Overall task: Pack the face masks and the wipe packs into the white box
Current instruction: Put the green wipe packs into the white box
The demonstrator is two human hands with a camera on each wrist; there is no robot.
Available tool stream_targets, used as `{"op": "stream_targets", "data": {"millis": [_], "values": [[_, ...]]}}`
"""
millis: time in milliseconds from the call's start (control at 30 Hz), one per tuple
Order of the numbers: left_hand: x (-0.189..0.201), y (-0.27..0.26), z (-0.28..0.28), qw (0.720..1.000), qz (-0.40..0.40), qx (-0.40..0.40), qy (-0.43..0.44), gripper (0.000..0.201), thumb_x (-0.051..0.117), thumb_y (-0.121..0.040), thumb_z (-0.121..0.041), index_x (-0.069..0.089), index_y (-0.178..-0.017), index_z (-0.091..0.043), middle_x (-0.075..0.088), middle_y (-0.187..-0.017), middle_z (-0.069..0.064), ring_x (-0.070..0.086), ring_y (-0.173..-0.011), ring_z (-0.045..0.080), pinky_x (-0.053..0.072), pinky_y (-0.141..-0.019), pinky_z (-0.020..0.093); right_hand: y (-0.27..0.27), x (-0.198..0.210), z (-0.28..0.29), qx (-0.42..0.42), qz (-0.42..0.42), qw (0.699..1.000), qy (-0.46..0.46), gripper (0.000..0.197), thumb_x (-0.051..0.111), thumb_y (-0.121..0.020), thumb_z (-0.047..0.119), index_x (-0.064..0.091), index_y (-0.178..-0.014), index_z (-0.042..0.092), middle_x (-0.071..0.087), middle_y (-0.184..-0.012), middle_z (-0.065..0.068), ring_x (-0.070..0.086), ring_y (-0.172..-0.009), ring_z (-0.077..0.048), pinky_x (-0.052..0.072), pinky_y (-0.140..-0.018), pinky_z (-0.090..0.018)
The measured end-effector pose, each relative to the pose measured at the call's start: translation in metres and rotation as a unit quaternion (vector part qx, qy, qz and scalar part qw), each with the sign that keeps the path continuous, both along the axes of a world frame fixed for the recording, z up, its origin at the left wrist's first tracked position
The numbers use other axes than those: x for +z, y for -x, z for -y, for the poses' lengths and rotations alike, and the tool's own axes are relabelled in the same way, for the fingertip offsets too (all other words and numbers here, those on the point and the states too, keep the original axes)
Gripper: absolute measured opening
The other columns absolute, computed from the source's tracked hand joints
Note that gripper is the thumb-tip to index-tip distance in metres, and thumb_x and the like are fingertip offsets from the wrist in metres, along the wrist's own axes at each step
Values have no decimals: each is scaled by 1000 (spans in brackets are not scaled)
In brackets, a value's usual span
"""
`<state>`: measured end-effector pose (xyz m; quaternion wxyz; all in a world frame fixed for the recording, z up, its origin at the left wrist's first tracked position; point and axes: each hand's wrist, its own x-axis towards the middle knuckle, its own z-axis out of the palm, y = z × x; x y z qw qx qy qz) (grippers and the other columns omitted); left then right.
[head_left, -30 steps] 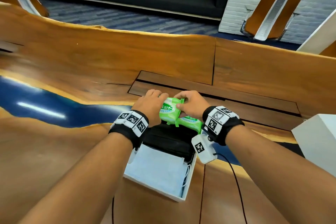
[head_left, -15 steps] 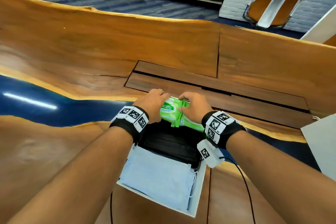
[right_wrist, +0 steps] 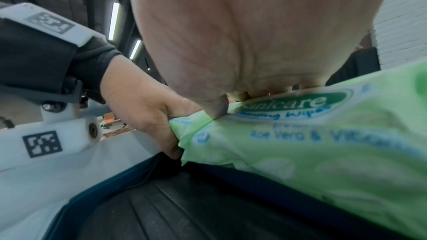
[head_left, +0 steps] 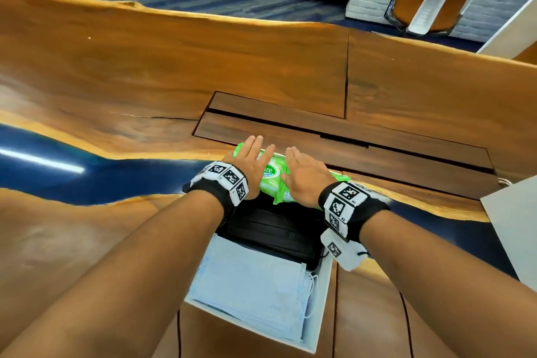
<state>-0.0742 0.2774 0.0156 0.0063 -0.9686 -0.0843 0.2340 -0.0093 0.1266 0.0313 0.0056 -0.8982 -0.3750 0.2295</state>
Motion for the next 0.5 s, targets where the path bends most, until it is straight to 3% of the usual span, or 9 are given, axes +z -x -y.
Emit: {"op": "stream_targets", "data": {"millis": [100, 233, 333, 500], "values": [[-2, -2, 0, 1000, 5, 10, 20, 100, 59, -84, -15, -11, -155, -21, -20, -162, 7, -18, -150, 24, 24, -118, 50, 6, 2, 4, 23, 11, 1000, 10, 78, 29, -99, 53, -10, -154, 12, -14, -162, -4, -7, -150, -19, 5, -122, -46], [-3, -6, -4, 997, 5, 30, 74, 105, 64, -78, -20, -7, -155, -22, -19, -162, 7, -20, -149, 25, 22, -119, 52, 23, 4, 1, 91, 28, 995, 20, 95, 40, -92, 64, -12, -154, 14, -16, -162, -3, -11, -150, -19, 3, -121, -49], [-1, -6, -6, 994, 22, 52, 95, 116, 75, -70, -27, -4, -155, -25, -23, -161, 9, -21, -149, 26, 21, -118, 55, 24, 0, -4, 78, 54, 995, 30, 93, 41, -92, 61, -10, -154, 13, -14, -163, -6, -9, -150, -21, 4, -121, -49], [1, -2, -1, 996, 6, 91, 21, 131, 79, -69, -43, -19, -153, -20, -32, -157, 16, -22, -148, 32, 12, -118, 59, 22, 1, -7, 80, 50, 994, 53, 82, 37, -97, 52, -7, -154, 12, -14, -162, -8, -9, -150, -22, 4, -121, -49]]}}
